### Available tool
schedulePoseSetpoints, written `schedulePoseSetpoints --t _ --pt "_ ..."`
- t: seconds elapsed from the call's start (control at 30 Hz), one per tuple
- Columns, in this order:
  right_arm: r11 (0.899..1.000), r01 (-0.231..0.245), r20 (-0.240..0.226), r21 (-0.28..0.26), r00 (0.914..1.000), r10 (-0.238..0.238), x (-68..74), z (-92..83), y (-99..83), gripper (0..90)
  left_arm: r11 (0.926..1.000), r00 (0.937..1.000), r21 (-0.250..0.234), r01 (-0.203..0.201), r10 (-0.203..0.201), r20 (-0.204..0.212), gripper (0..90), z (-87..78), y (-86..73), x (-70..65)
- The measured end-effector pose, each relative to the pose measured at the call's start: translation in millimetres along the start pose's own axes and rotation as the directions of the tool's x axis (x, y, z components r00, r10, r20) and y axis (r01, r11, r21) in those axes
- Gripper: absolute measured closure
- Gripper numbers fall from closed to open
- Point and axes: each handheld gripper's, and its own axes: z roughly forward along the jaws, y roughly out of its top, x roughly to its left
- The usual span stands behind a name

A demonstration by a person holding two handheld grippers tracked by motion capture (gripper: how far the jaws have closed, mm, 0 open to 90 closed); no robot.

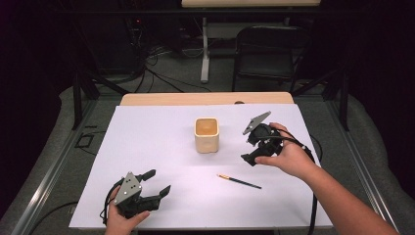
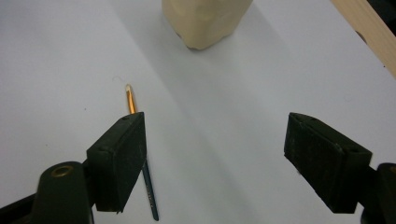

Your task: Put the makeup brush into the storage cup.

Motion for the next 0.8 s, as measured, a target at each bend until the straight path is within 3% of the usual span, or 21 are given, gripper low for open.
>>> schedulePoseSetpoints --t 0.33,0.6,0.63,0.8 --pt "0.992 0.063 -0.027 0.112 0.9978 -0.06 7.9 16.6 0.2 23.4 1.0 1.0 0.009 -0.002 0.002 0.004 26.5 1.0 -0.1 -0.6" --pt "0.976 0.097 -0.056 0.194 0.9946 -0.087 11.3 27.3 -1.6 24.6 0.9999 1.0 0.01 -0.001 0.001 0.004 26.5 1.0 -0.1 -0.3" --pt "0.97 0.108 -0.064 0.218 0.9933 -0.096 11.5 28.4 -1.5 24.6 1.0 1.0 0.01 0.0 0.0 0.004 26.5 1.0 -0.1 -0.2" --pt "0.963 0.124 -0.064 0.24 0.9917 -0.112 11.8 31.0 -1.7 24.6 1.0 1.0 0.009 0.0 0.0 0.003 26.5 1.0 -0.1 -0.3"
